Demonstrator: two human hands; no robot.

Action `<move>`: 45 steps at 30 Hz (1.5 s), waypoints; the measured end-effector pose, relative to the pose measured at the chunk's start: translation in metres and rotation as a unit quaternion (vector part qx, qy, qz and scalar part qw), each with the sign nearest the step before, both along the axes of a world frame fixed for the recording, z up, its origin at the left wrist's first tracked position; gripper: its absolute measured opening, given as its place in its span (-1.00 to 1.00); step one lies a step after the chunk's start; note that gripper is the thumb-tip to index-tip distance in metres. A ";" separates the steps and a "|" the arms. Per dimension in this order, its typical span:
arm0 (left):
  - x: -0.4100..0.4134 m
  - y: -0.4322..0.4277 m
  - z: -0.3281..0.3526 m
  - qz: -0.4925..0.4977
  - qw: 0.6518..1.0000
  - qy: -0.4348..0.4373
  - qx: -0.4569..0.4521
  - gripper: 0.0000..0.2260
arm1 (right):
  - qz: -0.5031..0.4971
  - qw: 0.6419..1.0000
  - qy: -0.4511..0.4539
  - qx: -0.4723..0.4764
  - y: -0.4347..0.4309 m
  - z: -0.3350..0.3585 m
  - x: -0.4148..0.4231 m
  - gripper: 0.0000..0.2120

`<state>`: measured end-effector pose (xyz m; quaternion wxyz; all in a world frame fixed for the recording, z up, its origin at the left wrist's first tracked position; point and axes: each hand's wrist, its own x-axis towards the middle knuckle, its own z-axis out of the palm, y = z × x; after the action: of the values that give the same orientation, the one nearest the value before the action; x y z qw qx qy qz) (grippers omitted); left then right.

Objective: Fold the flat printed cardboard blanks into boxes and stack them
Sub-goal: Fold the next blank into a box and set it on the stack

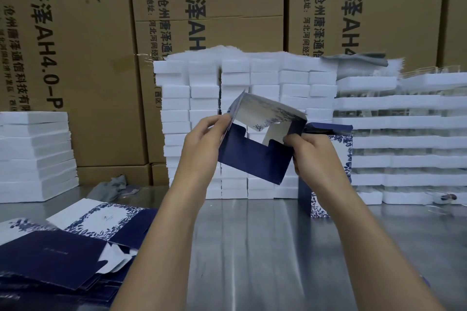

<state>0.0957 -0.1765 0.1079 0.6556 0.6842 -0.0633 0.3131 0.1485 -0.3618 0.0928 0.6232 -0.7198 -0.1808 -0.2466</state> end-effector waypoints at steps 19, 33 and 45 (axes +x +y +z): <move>0.015 -0.002 -0.016 0.162 0.975 -0.013 0.150 -0.63 | -0.147 0.984 -0.103 -0.014 0.013 0.002 -0.014 -0.35; 0.023 0.018 -0.028 0.014 0.962 0.045 -0.269 -0.96 | -0.130 0.958 -0.247 0.059 0.044 -0.002 -0.025 -0.63; 0.021 -0.021 -0.020 -0.098 0.928 0.001 -0.359 -0.84 | 0.003 0.995 -0.002 0.102 0.051 -0.003 -0.023 -0.62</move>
<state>0.1166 -0.1970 0.0879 0.8849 0.3940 -0.0128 0.2481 0.1258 -0.3105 0.0900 0.6937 -0.6514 -0.1583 -0.2634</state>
